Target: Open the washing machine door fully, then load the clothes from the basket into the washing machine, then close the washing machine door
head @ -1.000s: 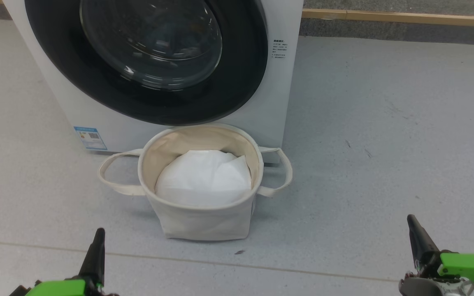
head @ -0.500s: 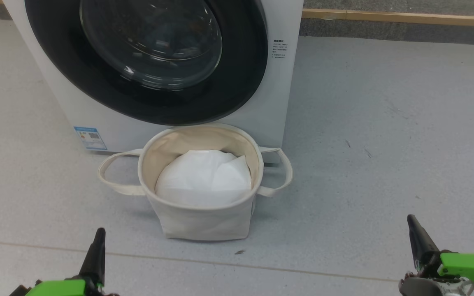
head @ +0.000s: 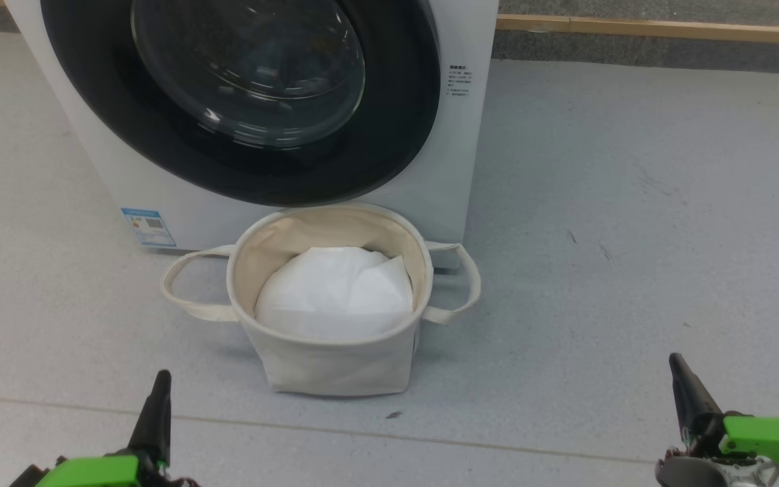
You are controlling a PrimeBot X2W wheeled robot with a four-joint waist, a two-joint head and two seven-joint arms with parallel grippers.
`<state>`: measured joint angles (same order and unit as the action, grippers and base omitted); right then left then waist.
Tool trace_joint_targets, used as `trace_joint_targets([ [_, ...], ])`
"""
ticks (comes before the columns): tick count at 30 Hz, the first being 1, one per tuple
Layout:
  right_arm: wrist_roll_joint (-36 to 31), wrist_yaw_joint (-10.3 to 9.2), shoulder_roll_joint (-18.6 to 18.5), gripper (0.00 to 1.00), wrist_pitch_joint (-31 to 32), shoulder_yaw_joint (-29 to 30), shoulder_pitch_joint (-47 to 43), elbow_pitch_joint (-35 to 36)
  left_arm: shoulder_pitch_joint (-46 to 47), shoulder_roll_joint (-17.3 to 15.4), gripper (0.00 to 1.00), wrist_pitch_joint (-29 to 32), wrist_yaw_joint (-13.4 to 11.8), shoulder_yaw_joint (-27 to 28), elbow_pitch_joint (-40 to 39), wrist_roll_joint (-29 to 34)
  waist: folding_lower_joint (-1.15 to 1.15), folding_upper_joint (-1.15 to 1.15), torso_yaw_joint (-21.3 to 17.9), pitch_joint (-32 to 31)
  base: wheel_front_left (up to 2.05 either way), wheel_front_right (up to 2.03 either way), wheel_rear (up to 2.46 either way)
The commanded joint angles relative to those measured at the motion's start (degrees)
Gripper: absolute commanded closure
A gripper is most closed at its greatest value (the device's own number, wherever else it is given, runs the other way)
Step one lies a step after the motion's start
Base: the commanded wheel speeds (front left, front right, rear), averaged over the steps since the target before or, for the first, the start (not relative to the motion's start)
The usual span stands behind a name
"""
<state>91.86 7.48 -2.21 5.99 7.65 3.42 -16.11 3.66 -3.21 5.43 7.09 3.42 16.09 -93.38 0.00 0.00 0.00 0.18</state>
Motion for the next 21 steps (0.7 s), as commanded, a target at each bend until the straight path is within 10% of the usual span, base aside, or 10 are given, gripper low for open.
trace_joint_targets([
  [1,0.3,0.01,-0.7,1.00,0.5,-1.1,2.8,2.1,2.4,-0.4,1.00,0.3,0.4,2.2,-2.1,0.4,0.00,0.00,0.0,0.0,0.00,0.00,0.00],
  [21,0.3,0.01,-0.7,1.00,0.5,-1.1,2.8,2.1,2.5,-0.2,1.00,0.5,0.4,2.4,-2.1,0.6,0.00,0.00,0.0,0.0,0.00,0.00,0.00],
])
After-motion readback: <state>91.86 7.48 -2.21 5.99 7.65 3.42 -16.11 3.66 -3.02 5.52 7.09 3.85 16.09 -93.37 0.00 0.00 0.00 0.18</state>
